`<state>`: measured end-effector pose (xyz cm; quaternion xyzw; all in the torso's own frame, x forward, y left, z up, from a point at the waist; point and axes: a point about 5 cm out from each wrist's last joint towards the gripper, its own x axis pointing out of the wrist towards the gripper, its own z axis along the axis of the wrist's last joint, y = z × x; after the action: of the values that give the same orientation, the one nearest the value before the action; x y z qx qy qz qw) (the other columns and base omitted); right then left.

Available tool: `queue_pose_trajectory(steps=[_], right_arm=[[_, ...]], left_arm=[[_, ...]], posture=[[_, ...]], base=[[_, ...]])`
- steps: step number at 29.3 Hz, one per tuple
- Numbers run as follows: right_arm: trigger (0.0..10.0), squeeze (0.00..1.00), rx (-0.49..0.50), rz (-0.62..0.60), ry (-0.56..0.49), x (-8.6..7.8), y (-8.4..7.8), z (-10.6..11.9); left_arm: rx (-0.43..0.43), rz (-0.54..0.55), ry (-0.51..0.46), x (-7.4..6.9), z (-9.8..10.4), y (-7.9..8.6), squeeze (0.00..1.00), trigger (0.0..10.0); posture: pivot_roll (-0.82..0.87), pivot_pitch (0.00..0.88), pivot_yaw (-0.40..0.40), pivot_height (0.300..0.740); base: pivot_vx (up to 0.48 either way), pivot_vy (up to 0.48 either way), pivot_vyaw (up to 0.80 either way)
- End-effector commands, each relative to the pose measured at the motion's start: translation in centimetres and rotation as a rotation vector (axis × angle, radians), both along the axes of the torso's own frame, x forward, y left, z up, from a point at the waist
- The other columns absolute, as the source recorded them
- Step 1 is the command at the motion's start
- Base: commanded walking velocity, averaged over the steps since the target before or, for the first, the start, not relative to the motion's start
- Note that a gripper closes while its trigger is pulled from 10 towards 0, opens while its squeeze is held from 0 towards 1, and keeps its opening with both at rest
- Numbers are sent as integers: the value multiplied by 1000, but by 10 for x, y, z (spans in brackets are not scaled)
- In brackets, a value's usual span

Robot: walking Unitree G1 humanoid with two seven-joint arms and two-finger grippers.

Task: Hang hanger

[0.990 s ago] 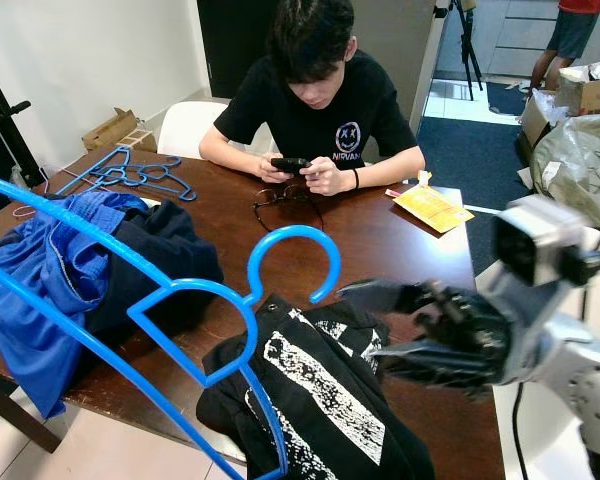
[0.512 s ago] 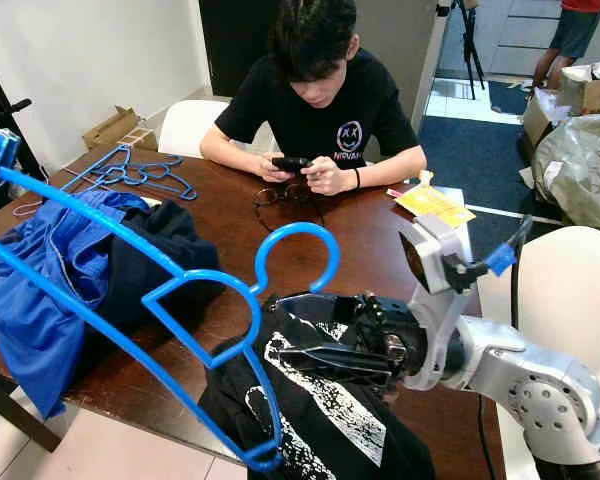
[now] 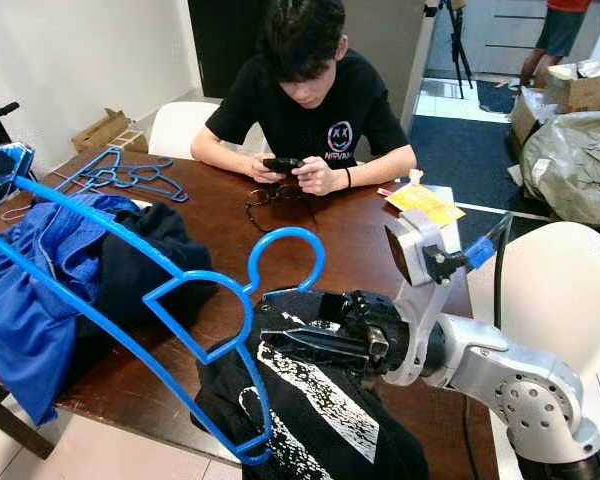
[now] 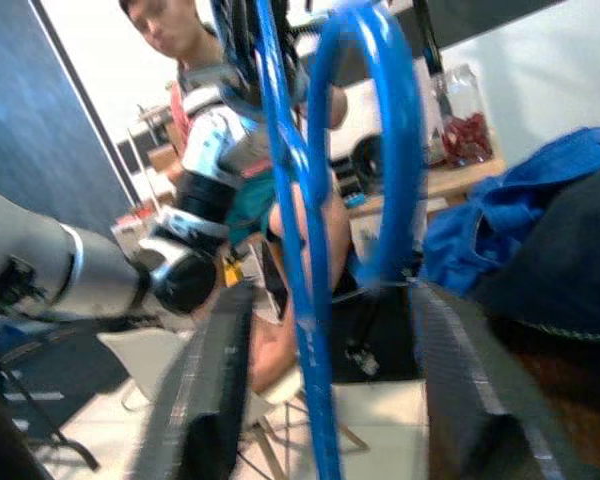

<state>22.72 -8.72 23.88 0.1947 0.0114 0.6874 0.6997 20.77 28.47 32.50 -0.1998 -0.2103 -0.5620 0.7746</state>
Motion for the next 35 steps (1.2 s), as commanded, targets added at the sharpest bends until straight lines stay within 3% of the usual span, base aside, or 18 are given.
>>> queue_pose_trajectory(steps=[1, 5, 6, 7, 8, 9, 10, 19, 20, 21, 25, 26, 35], right_arm=[[1882, 0, 9, 25, -18, -4, 3, 7], [1922, 0, 10, 49, -14, -8, 6, 7], [3765, 0, 6, 52, -14, -9, 6, 7], [3765, 0, 6, 52, -14, -9, 6, 7], [8549, 0, 0, 51, -15, -9, 7, 6], [8549, 0, 0, 51, -15, -9, 7, 6], [10000, 0, -10, 46, -14, -9, 9, 5], [10000, 0, -34, 45, -2, -9, 11, 2], [10000, 90, -40, 51, 6, -10, 11, 2], [10000, 1000, -48, 55, 15, -11, 12, 1], [10000, 1000, -56, 53, 22, -11, 13, 0], [10000, 0, -63, 50, 28, -11, 15, 0], [10000, 0, -117, -18, 92, -2, 18, -15]], left_arm=[[10, 10, 9, 1, -3, 2, 0, 0], [36, 27, 9, 4, -4, 1, 0, 0], [42, 31, 10, 6, -4, 0, 0, 0], [42, 31, 10, 6, -4, 0, 0, 0], [47, 34, 10, 8, -5, -1, 0, 0], [47, 34, 10, 8, -5, -1, 0, 0], [48, 38, 6, 9, -5, -2, 0, 0], [55, 60, -11, 14, -4, -4, 0, 0], [60, 75, -18, 17, -3, -3, 0, 0], [62, 86, -25, 19, -3, -3, 0, 0], [63, 94, -32, 21, -2, -2, 0, 0], [61, 102, -41, 22, -1, -2, 0, 0], [35, 135, -99, 24, 6, -1, 0, 0]], posture=[[93, 0, 47, 740], [91, 0, 49, 740], [91, 0, 49, 740], [91, 0, 49, 740], [91, 0, 49, 740], [91, 0, 49, 740], [91, 0, 49, 740], [85, 0, 48, 740], [85, 0, 48, 740], [84, 0, 48, 740], [85, 0, 47, 740], [86, 0, 47, 740], [85, 0, 48, 740]], base=[[0, 0, 0], [0, 0, 0], [0, 0, 0], [0, 0, 0], [0, 0, 0], [0, 0, 0], [0, 0, 0], [0, 0, 0], [0, 0, 0], [0, 0, 0], [0, 0, 0], [0, 0, 0], [0, 0, 0]])
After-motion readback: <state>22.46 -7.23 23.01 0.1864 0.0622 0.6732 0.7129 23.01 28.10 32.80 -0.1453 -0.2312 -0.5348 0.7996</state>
